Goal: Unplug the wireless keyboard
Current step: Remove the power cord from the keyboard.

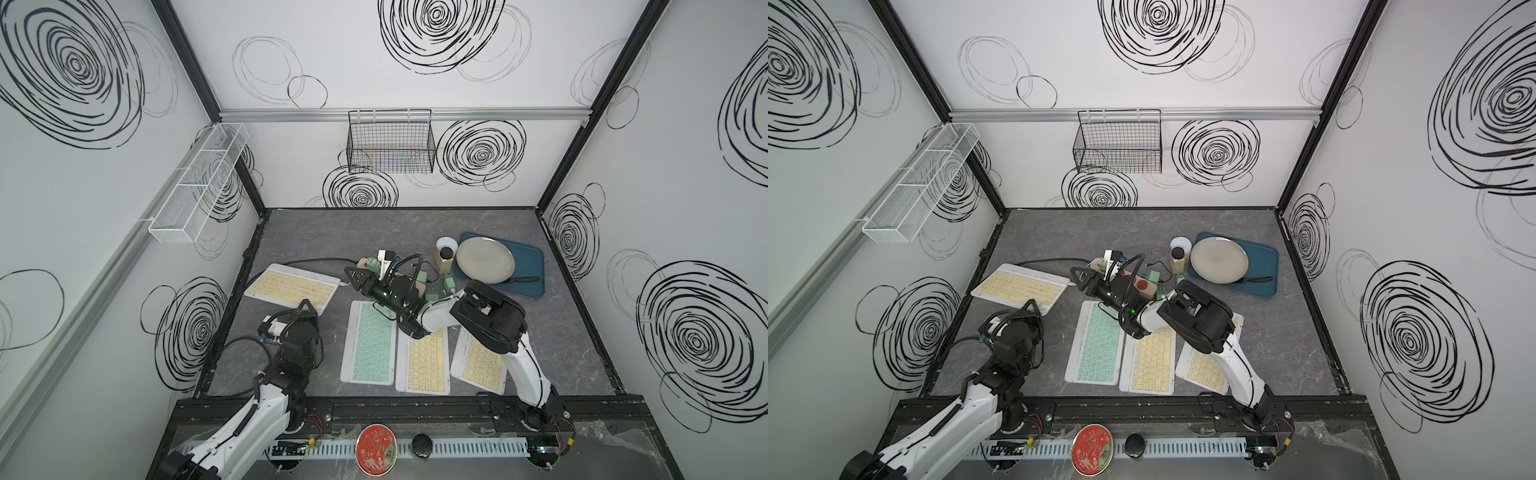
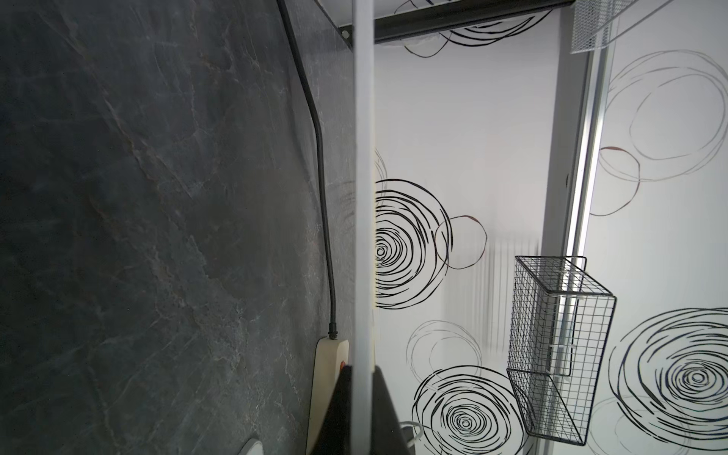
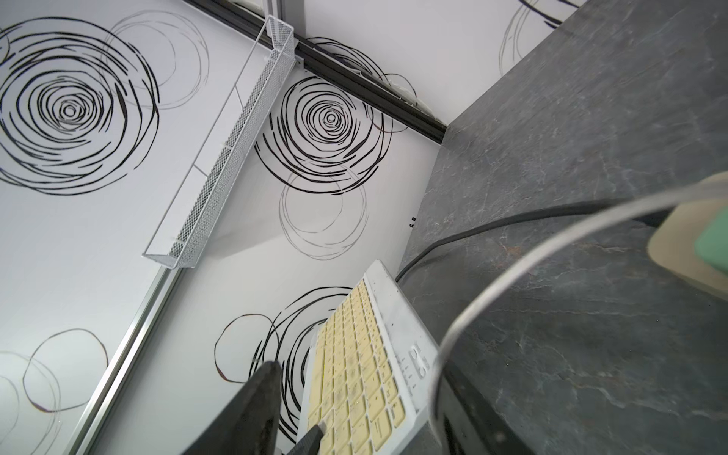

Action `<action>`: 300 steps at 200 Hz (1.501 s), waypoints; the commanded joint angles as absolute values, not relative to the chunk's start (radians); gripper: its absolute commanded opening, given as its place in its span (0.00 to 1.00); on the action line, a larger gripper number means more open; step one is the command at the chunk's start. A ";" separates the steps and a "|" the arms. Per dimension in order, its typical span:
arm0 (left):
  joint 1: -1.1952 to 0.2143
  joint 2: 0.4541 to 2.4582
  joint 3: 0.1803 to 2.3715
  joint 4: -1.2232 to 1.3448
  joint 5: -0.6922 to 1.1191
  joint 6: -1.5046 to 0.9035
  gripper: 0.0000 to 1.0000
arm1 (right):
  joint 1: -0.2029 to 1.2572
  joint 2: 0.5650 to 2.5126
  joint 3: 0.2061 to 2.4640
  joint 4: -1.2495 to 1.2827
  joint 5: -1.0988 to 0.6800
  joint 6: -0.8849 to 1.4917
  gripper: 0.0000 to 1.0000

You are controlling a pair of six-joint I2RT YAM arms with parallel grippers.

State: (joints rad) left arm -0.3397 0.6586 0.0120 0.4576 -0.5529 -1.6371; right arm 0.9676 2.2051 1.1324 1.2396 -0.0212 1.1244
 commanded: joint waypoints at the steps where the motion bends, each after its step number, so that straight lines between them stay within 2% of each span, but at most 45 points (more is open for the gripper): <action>1: -0.355 0.662 -0.024 0.508 -0.598 -1.667 0.00 | 0.975 2.229 1.173 1.227 0.008 1.202 0.62; 26: -0.361 0.654 -0.025 0.508 -0.613 -1.669 0.00 | 0.974 2.229 1.186 1.203 0.002 1.204 0.55; 87: -0.364 0.649 -0.062 0.587 -0.618 -1.722 0.00 | 1.002 2.238 1.140 1.179 -0.013 1.198 0.54; 129: -0.384 0.621 -0.061 0.562 -0.650 -1.727 0.00 | 1.021 2.274 1.202 1.161 -0.042 1.178 0.54; 161: -0.386 0.583 -0.073 0.539 -0.671 -1.735 0.00 | 1.011 2.278 1.218 1.169 -0.048 1.186 0.41; 269: -0.387 0.555 -0.092 0.526 -0.688 -1.750 0.00 | 0.978 2.285 1.268 1.201 -0.099 1.184 0.41; 300: -0.389 0.554 -0.094 0.534 -0.688 -1.748 0.00 | 0.966 2.302 1.284 1.206 -0.124 1.203 0.28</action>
State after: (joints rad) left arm -0.3805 0.5671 0.0120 0.4648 -0.6559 -1.7439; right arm 0.9791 2.2787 1.2530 1.1637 -0.0975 1.1873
